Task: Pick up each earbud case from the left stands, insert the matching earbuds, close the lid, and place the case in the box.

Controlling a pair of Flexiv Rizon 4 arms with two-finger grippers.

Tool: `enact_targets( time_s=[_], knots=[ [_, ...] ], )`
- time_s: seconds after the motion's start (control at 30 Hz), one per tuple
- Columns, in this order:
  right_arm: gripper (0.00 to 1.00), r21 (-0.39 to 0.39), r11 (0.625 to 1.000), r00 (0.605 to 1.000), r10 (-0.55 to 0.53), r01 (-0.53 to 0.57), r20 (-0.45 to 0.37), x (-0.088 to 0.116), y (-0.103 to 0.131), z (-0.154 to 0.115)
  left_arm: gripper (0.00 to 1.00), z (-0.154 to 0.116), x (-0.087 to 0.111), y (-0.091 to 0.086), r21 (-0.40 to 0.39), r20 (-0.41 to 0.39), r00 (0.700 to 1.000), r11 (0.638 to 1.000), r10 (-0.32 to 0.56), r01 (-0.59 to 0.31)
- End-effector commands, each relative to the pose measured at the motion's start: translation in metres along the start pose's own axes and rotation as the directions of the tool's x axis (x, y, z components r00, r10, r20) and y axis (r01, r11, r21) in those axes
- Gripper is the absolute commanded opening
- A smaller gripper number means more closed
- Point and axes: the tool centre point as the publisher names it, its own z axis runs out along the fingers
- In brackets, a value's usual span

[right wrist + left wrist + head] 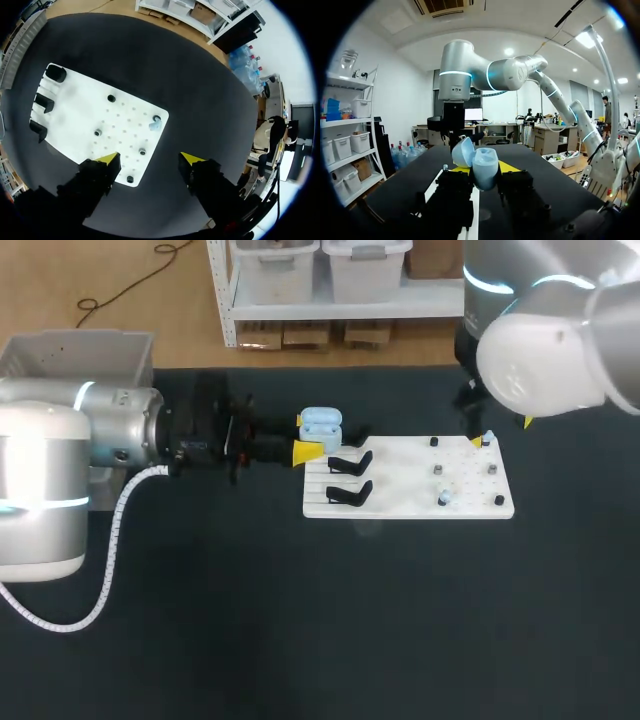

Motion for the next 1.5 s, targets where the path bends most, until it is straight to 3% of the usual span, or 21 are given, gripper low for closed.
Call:
enact_targets(
  time_s=[0.03, 0.33, 1.5],
  knots=[
    [0.72, 0.002, 1.000, 1.000, 0.007, -0.007, -0.001, -0.005, 0.001, 0.007, 0.00, 0.000, 0.000, -0.001, -0.004, 0.001, 1.000, 1.000, 0.002, -0.002],
    [0.48, 0.018, 1.000, 1.000, 0.014, -0.014, 0.012, -0.009, 0.000, 0.015, 0.00, 0.000, 0.000, -0.001, -0.004, 0.001, 1.000, 1.000, 0.002, -0.002],
    [0.46, 0.072, 0.995, 0.997, 0.066, -0.068, 0.029, -0.031, -0.010, 0.039, 0.00, 0.000, 0.000, -0.001, -0.004, 0.001, 1.000, 1.000, 0.002, -0.002]
  ],
)
